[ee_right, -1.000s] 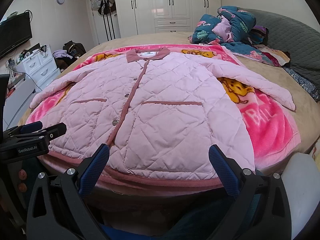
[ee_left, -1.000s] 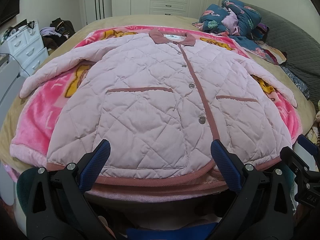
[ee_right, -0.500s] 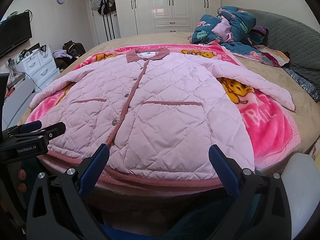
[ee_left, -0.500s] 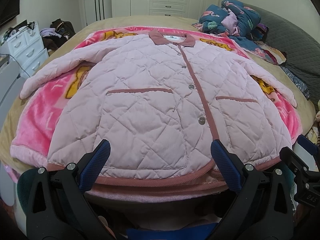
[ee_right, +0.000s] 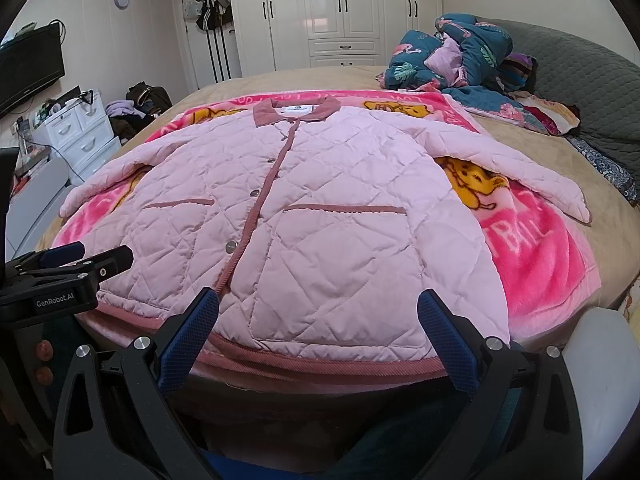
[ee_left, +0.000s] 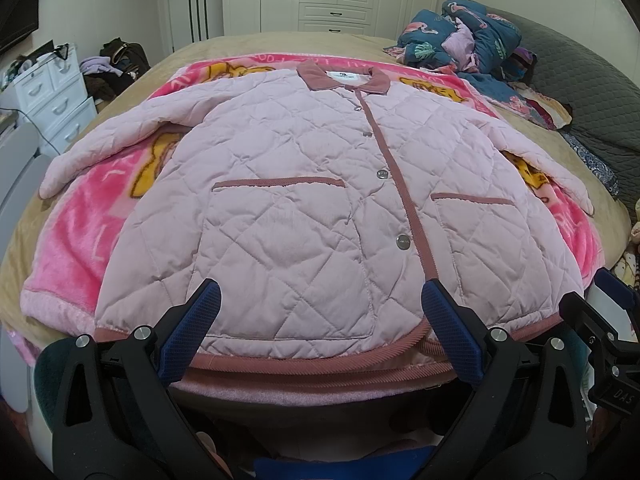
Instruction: Fold large clothes
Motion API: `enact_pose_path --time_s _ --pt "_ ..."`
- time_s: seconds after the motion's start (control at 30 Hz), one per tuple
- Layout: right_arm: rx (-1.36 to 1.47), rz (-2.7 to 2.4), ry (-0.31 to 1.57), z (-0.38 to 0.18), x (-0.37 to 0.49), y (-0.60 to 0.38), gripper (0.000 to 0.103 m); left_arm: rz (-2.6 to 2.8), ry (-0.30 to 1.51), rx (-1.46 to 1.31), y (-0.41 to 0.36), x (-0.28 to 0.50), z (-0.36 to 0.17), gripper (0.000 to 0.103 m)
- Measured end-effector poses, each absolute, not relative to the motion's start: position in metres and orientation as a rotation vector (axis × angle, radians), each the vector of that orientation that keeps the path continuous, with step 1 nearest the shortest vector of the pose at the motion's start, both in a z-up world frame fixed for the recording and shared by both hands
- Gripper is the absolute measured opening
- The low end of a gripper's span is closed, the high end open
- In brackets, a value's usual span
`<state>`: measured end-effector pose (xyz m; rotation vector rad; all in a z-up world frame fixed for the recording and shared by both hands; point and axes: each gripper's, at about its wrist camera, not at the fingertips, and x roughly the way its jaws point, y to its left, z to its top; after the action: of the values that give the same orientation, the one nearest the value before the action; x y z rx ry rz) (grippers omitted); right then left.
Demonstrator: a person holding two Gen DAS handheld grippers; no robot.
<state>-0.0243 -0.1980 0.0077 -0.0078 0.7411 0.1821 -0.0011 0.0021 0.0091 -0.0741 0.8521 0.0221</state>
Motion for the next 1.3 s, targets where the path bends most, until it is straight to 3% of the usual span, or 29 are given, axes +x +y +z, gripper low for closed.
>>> enact_pose_path --time_s 1.3 --pt "0.004 0.202 0.735 0.032 0.041 -0.183 0.099 0.016 0.866 -0.122 0.011 0.06 0.02 0.094"
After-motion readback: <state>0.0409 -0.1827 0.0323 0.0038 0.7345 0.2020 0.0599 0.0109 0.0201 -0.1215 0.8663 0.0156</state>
